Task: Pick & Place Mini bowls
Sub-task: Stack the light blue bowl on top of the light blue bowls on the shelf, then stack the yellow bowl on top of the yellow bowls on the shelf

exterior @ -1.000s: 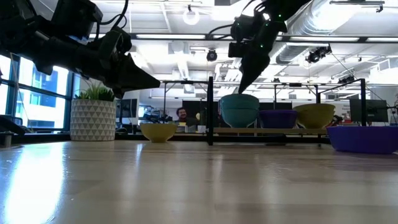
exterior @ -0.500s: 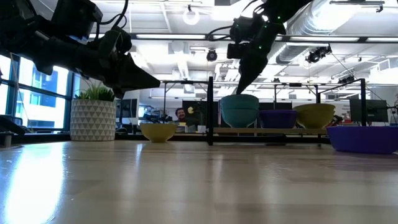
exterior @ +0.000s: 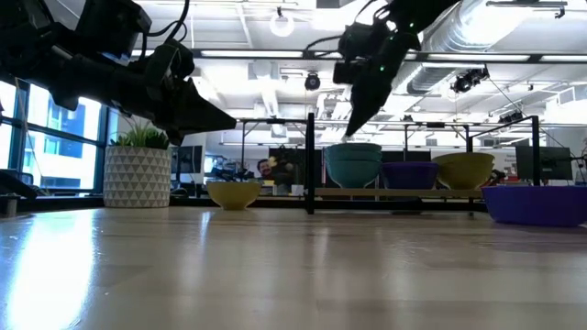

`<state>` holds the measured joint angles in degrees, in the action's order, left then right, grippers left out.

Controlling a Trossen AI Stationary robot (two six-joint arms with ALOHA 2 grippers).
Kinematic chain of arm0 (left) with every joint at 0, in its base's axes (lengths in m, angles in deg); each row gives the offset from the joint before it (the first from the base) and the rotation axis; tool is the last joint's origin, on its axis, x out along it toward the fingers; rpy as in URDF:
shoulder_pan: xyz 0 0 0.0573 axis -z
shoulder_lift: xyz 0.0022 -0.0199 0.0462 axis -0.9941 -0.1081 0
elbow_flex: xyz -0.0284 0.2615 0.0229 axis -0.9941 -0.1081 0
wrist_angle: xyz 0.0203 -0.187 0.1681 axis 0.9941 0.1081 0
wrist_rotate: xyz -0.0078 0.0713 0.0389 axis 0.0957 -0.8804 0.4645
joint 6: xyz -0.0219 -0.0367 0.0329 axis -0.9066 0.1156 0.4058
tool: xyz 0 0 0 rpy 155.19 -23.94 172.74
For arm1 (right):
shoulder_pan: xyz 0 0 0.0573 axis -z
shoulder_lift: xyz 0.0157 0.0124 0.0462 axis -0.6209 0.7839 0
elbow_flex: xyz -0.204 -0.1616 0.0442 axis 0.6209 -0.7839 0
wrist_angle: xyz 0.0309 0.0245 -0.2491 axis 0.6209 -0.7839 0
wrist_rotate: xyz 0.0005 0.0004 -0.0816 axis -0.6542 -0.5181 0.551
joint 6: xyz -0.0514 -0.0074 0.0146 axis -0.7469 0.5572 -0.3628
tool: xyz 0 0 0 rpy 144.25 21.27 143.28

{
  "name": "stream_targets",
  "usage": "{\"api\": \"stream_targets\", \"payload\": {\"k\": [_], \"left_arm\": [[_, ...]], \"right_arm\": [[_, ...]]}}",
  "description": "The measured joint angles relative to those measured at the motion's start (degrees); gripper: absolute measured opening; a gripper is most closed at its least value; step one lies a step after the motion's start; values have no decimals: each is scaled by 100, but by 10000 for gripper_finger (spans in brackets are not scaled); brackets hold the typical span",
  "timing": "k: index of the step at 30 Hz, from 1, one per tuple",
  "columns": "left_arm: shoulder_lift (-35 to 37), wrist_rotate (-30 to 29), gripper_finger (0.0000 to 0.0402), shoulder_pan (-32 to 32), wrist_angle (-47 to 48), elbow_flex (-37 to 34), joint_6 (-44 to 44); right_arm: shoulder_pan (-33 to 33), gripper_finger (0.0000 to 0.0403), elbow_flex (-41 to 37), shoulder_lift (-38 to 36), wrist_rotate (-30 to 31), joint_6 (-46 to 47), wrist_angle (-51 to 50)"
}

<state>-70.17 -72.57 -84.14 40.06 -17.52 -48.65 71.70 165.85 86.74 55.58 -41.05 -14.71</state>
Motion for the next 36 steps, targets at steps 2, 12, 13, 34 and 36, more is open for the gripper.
{"api": "stream_targets", "payload": {"k": [2,12,13,34,36], "left_arm": [[0,0,5,0,6,0,0],[0,198,5,0,58,0,22],[0,197,5,0,58,0,21],[364,616,3,-1878,3252,1159,-743],[298,628,11,-2045,3755,1461,-467]], "right_arm": [[-18,2,0,-149,-40,16,-2],[-503,1,-2308,-1717,-103,653,3163],[-576,1,-2696,-1916,-91,807,3666],[-2407,0,-6890,-4154,872,2070,8295],[-2524,0,-7051,-4154,938,2102,8526]]}}
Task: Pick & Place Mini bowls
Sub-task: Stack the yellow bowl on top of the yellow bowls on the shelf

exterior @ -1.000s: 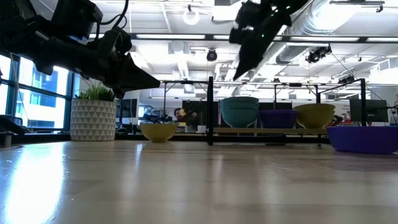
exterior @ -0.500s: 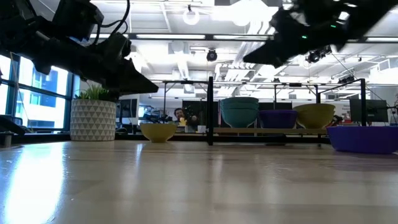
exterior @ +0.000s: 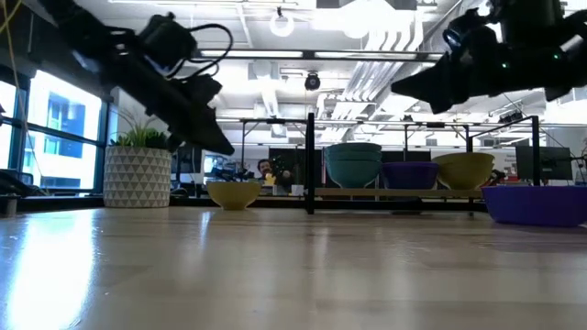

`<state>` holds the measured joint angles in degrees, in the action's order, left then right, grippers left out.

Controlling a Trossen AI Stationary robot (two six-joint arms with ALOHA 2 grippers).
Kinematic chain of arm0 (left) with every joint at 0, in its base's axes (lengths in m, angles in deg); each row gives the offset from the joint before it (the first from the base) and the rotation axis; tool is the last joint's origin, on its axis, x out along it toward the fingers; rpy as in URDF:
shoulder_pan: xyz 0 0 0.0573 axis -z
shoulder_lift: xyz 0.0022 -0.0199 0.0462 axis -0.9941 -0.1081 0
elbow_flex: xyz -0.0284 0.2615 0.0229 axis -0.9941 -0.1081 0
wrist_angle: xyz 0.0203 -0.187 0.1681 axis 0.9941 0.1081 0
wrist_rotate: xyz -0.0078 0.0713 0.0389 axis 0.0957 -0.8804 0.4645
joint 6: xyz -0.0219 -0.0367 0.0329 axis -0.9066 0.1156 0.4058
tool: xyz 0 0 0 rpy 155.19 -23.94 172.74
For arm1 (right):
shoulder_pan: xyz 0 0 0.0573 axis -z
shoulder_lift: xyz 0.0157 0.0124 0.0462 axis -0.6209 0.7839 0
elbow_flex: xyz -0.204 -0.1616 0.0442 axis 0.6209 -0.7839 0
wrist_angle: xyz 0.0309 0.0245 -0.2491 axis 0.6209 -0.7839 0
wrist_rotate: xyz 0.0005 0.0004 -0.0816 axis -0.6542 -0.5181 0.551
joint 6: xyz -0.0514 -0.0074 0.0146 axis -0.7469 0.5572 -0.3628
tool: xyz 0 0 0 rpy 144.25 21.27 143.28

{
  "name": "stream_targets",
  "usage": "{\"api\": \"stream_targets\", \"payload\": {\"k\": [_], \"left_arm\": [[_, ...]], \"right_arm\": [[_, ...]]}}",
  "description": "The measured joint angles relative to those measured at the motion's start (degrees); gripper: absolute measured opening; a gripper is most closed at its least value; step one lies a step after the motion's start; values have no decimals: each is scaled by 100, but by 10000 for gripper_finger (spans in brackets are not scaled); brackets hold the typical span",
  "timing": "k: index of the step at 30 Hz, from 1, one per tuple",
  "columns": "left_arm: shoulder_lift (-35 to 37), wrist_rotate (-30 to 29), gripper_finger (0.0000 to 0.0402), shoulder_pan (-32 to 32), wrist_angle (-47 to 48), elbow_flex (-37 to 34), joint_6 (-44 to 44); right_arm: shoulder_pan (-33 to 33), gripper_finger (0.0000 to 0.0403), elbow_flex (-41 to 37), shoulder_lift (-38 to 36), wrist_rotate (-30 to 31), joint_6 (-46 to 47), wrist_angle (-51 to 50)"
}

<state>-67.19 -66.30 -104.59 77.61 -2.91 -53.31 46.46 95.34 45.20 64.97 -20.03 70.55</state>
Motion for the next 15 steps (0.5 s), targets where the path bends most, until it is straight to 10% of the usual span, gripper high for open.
{"api": "stream_targets", "payload": {"k": [15], "left_arm": [[-1342,-268,180,-475,2316,1928,2039]], "right_arm": [[-492,0,-453,0,153,172,896]]}}
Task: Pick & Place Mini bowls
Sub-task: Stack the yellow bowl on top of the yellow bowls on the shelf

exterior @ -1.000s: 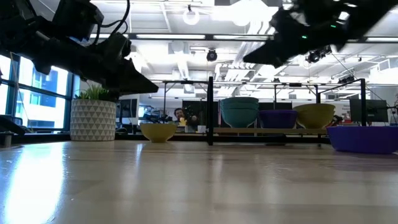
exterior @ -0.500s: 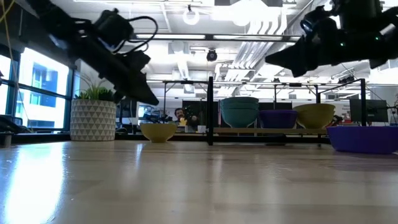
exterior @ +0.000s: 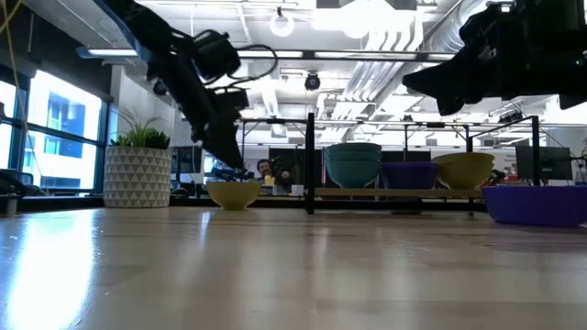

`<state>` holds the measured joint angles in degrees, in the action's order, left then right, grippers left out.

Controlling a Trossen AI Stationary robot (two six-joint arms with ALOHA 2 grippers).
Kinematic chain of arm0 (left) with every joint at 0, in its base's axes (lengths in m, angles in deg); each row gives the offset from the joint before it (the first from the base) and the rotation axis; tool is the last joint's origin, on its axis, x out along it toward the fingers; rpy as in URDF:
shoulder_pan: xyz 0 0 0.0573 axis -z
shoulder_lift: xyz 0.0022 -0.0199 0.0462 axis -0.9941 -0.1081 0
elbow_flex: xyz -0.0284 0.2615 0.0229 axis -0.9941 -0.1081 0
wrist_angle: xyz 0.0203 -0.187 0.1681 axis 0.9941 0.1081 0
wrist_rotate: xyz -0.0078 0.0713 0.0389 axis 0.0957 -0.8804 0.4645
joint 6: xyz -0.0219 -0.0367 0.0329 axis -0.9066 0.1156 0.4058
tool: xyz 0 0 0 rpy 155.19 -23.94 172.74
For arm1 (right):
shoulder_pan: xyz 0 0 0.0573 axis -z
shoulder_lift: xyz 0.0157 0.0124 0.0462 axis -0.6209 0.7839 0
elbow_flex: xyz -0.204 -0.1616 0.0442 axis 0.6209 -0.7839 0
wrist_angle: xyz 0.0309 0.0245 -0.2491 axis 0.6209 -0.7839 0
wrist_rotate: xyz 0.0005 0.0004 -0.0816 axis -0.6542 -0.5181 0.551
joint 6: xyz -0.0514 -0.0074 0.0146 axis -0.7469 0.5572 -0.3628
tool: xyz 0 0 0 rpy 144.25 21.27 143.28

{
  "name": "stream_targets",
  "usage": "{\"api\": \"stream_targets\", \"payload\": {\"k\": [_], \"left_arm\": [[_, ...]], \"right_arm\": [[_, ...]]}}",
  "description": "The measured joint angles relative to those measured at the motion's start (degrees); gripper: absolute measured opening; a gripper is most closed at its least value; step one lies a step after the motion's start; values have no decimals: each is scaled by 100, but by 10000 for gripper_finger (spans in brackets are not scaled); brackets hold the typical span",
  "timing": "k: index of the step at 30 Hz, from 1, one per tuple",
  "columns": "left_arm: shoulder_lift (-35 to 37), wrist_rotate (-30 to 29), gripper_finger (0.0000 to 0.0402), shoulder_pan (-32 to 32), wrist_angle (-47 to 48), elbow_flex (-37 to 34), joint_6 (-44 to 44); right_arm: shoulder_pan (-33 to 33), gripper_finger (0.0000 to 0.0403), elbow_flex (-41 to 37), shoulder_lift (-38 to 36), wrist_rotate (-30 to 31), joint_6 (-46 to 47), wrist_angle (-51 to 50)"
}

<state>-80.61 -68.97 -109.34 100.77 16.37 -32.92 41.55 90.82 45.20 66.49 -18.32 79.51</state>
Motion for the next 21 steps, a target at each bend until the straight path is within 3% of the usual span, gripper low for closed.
{"api": "stream_targets", "payload": {"k": [5,11,21], "left_arm": [[-419,-617,213,0,-5,99,284],[-638,-1368,218,-2,-67,113,599],[-641,-1177,218,-337,-301,113,750]], "right_arm": [[-61,0,0,0,-2,-118,9],[-60,0,0,0,-4,-160,9],[-60,0,0,2,-24,-221,5]]}}
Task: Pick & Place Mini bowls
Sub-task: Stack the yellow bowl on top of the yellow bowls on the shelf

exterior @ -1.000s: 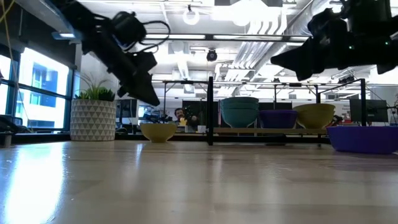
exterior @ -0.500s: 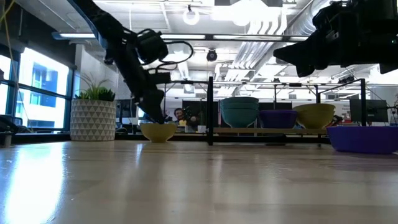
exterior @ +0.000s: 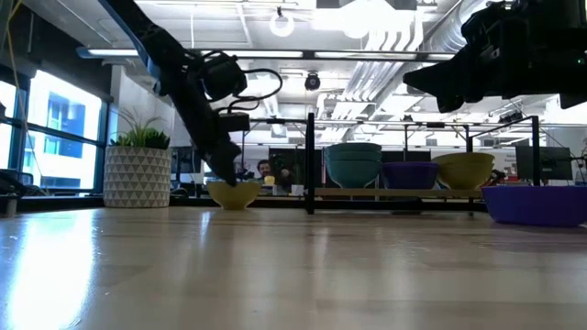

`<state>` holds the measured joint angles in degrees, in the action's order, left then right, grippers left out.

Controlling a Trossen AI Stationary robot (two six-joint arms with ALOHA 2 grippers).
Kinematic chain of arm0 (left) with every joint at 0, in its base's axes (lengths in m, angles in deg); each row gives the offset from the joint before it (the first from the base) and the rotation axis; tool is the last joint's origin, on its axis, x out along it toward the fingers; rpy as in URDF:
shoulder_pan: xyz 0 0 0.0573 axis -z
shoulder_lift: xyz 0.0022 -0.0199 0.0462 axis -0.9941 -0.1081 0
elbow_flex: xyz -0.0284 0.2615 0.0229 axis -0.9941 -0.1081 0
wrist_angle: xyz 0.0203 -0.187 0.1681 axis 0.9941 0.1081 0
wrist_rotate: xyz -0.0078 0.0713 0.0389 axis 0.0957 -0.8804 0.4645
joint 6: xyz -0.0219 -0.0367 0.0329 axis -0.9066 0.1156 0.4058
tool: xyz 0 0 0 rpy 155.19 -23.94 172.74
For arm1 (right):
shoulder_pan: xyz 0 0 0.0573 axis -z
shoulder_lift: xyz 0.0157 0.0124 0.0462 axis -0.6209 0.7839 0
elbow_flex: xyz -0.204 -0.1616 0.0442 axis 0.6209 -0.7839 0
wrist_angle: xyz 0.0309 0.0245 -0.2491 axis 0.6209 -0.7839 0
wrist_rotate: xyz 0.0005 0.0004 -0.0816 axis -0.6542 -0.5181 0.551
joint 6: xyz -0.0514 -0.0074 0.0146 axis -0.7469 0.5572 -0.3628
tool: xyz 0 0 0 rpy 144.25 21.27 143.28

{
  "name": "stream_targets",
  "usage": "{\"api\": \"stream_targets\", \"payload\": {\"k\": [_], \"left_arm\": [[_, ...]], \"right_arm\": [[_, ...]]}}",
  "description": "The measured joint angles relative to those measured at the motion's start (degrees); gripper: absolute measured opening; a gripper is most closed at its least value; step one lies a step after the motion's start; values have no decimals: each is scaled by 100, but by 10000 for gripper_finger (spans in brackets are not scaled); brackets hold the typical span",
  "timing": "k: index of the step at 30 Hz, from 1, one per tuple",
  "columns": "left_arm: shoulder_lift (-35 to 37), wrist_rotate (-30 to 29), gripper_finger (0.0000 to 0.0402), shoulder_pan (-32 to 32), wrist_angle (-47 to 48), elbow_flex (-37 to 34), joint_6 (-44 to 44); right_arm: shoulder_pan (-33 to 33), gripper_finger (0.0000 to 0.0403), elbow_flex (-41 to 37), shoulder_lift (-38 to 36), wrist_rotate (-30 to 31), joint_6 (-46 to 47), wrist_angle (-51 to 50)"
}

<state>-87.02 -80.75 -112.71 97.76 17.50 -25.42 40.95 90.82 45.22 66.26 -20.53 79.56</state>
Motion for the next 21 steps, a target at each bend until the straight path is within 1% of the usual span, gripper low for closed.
{"api": "stream_targets", "payload": {"k": [4,7,9,16,19,21], "left_arm": [[-1,520,218,-87,-44,0,4],[-19,525,218,-77,-79,0,168],[-162,453,218,-69,-200,0,287],[-565,209,217,-164,-177,-4,374],[-699,209,202,-146,-220,-4,384],[-695,214,181,-139,-244,-4,385]], "right_arm": [[0,0,0,0,25,-2,4],[0,0,0,0,94,-2,10],[0,0,0,0,96,-2,14],[0,0,2,2,102,-2,37],[0,0,2,2,102,-2,39],[0,0,2,2,102,-33,39]]}}
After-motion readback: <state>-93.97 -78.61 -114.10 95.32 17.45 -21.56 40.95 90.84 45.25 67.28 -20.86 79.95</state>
